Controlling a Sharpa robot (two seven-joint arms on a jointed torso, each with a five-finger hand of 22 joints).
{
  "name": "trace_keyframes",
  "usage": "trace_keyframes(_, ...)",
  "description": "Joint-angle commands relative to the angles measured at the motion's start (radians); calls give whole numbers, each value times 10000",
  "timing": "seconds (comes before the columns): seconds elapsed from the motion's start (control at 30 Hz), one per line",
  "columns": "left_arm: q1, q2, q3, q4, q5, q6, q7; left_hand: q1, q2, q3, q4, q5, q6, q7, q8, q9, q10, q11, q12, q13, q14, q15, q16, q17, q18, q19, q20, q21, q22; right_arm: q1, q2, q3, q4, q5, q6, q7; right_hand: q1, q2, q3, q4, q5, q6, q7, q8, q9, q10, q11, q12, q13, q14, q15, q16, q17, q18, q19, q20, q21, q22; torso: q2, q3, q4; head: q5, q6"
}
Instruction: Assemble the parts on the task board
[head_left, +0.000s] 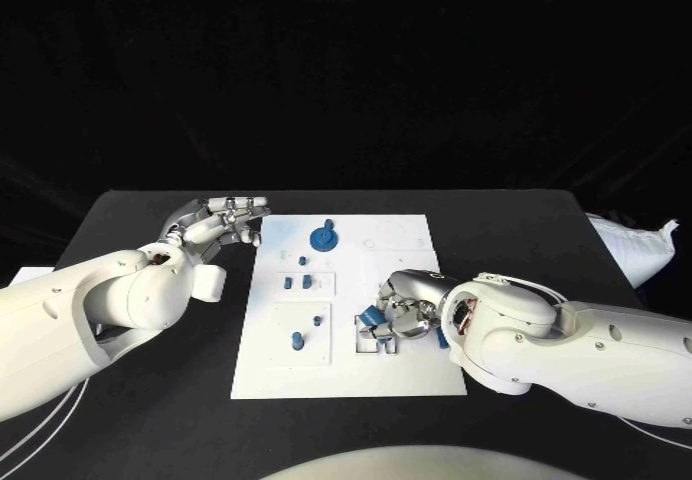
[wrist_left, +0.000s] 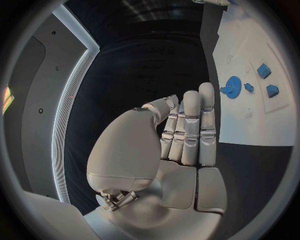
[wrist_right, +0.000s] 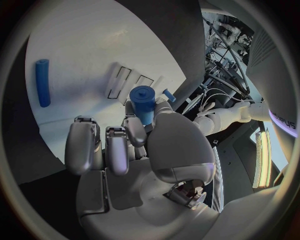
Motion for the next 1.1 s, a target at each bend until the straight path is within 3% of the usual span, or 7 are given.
trace_keyframes(0.03, 2, 18, 3, 28, 15, 189, 31, -60, -19, -41, -34, 28, -80, -9, 61, -16, -60, 2, 48, -12, -54, -15, 40, -12, 113, 31, 45, -49, -9, 3, 32, -2, -77, -899, 585, -129, -138, 12, -96, 3, -79, 95, -43, 53, 46, -59, 9, -44, -14, 786, -69, -56, 1417, -3, -37, -22, -53, -15, -6, -4, 13, 19, -21)
trace_keyframes(0.3, 2, 17, 4, 37, 13, 189, 30, -71, -14, -44, -41, 30, -95, -5, 71, -21, -83, 7, 67, -15, -66, -11, 40, -25, 112, 26, 48, -58, -13, 4, 145, -5, -165, -1246, 695, -174, -353, 129, -289, 14, -173, 267, -123, 147, 162, 46, -55, 13, 73, 788, -123, -67, 1414, -5, -27, -65, -59, -6, -1, 4, 10, 29, -33)
trace_keyframes(0.7, 3, 21, 4, 42, 11, 193, 25, -71, -14, -44, -41, 30, -95, -5, 71, -21, -83, 7, 67, -15, -66, -11, 40, -25, 112, 26, 48, -58, -13, 3, 333, -29, -296, -1343, 1144, -200, -656, 269, -657, 10, -737, 328, -176, 184, 310, 149, -106, 28, 160, 793, -170, -78, 1417, -7, -12, -119, -79, -10, -6, 1, 27, 35, -46)
trace_keyframes(1.1, 3, 33, 4, 45, 10, 200, 24, -71, -14, -44, -41, 30, -95, -5, 71, -21, -83, 7, 67, -15, -66, -11, 40, -25, 112, 26, 48, -58, -13, -2, 505, -65, -475, -1594, 1391, -215, -763, 350, -753, 22, -848, 338, -182, 189, 348, 157, -112, 8, 166, 791, -175, -92, 1401, -6, -15, -124, -92, -22, -4, -2, 50, 36, -48)
